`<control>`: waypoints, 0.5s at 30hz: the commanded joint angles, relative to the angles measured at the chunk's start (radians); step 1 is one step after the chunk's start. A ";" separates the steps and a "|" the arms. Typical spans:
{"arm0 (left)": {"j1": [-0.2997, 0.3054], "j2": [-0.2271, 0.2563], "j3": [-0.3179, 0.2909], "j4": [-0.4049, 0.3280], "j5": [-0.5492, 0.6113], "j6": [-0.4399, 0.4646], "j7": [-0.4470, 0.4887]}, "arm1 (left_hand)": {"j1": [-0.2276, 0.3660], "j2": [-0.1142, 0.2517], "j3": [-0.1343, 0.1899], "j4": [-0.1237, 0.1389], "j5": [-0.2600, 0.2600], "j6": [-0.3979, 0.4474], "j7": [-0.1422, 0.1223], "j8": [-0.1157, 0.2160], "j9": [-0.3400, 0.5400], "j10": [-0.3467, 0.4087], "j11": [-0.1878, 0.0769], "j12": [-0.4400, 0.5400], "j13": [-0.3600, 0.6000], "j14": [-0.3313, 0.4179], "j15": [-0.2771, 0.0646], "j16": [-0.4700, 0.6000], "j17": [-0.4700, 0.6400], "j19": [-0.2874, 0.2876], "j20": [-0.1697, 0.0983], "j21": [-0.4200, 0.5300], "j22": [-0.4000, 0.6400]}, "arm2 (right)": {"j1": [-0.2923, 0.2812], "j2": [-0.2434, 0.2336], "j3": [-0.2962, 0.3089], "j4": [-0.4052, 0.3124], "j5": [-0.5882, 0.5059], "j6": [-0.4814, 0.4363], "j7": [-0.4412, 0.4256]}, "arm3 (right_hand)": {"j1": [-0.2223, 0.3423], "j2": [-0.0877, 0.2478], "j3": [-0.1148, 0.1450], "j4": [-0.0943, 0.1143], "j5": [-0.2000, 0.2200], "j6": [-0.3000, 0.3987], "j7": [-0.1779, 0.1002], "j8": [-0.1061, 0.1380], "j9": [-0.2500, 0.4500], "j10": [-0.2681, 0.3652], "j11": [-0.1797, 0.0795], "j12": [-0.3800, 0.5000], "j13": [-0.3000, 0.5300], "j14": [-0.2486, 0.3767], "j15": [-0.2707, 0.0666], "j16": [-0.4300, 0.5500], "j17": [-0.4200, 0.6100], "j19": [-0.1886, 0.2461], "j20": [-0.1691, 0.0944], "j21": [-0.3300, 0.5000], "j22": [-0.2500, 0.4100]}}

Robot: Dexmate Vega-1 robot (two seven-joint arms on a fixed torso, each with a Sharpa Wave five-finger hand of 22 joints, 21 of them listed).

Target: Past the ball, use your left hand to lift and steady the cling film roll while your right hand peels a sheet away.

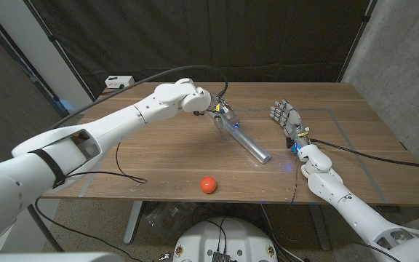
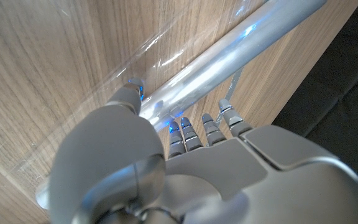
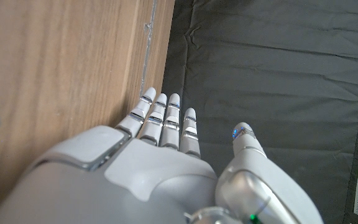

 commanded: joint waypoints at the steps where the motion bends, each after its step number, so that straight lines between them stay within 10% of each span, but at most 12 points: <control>1: 0.014 -0.007 -0.009 0.078 -0.064 -0.028 0.089 | 0.020 -0.005 0.002 -0.009 -0.007 0.041 -0.006 0.015 0.001 0.037 -0.011 0.016 0.004 0.032 -0.036 0.010 0.001 0.032 0.002 0.013 0.002 | 0.005 -0.008 -0.002 -0.006 0.000 -0.018 -0.002 | -0.007 0.000 0.007 0.003 0.004 0.009 0.001 0.005 0.002 0.008 0.005 0.008 0.006 0.012 -0.001 -0.001 0.005 0.003 0.000 -0.001 0.006; 15: 0.033 -0.023 -0.020 0.200 -0.196 -0.043 0.155 | 0.042 0.000 0.003 -0.018 -0.012 0.099 -0.008 0.036 -0.001 0.103 -0.016 0.038 0.006 0.088 -0.055 0.017 0.000 0.074 0.003 0.021 0.002 | 0.022 -0.017 -0.009 -0.017 -0.006 -0.054 -0.010 | -0.008 -0.001 0.007 0.003 0.004 0.009 0.001 0.004 0.002 0.009 0.007 0.007 0.006 0.015 0.000 -0.002 0.005 0.005 0.000 -0.002 0.006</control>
